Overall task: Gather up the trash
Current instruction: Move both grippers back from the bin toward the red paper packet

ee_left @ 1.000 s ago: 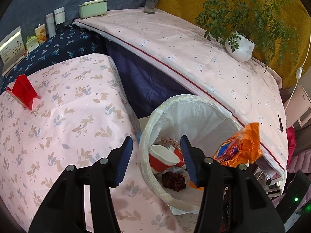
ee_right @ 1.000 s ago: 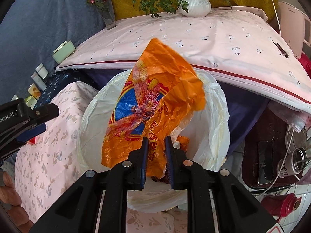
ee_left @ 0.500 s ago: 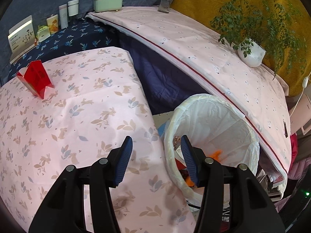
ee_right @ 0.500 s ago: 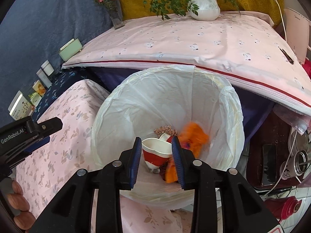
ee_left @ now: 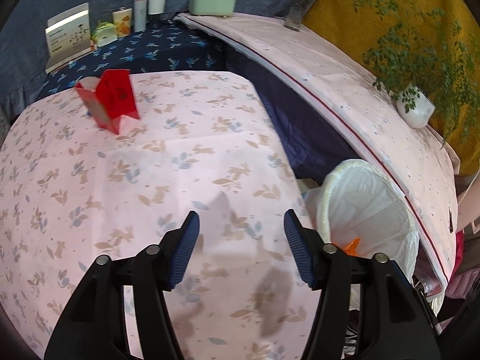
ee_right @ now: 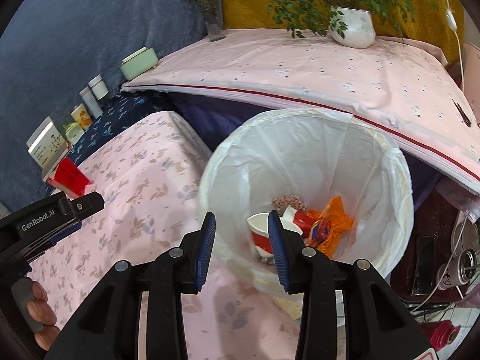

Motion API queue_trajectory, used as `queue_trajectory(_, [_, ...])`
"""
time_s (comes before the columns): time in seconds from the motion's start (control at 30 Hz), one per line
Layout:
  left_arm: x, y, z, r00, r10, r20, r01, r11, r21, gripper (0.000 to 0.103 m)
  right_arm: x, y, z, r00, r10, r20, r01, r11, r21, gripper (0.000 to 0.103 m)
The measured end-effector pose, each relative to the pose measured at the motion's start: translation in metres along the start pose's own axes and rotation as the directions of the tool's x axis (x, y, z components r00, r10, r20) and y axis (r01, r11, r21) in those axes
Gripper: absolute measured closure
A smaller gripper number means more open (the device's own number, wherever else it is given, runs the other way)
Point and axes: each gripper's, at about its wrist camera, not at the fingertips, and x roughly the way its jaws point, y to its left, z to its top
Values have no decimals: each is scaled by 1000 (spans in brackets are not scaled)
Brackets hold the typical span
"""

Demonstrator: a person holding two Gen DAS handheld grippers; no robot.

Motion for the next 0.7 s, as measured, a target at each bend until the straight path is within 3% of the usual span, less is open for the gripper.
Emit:
queue_trajectory(0.3, [-15, 49, 1, 999, 38, 23, -37, 997, -68, 46, -3, 46, -5, 999, 35, -8, -35, 996, -76, 66])
queue_trajectory(0.7, [-27, 111, 4, 994, 101, 44, -93, 983, -159, 39, -3, 94, -19, 998, 64, -25, -67, 986, -156, 55])
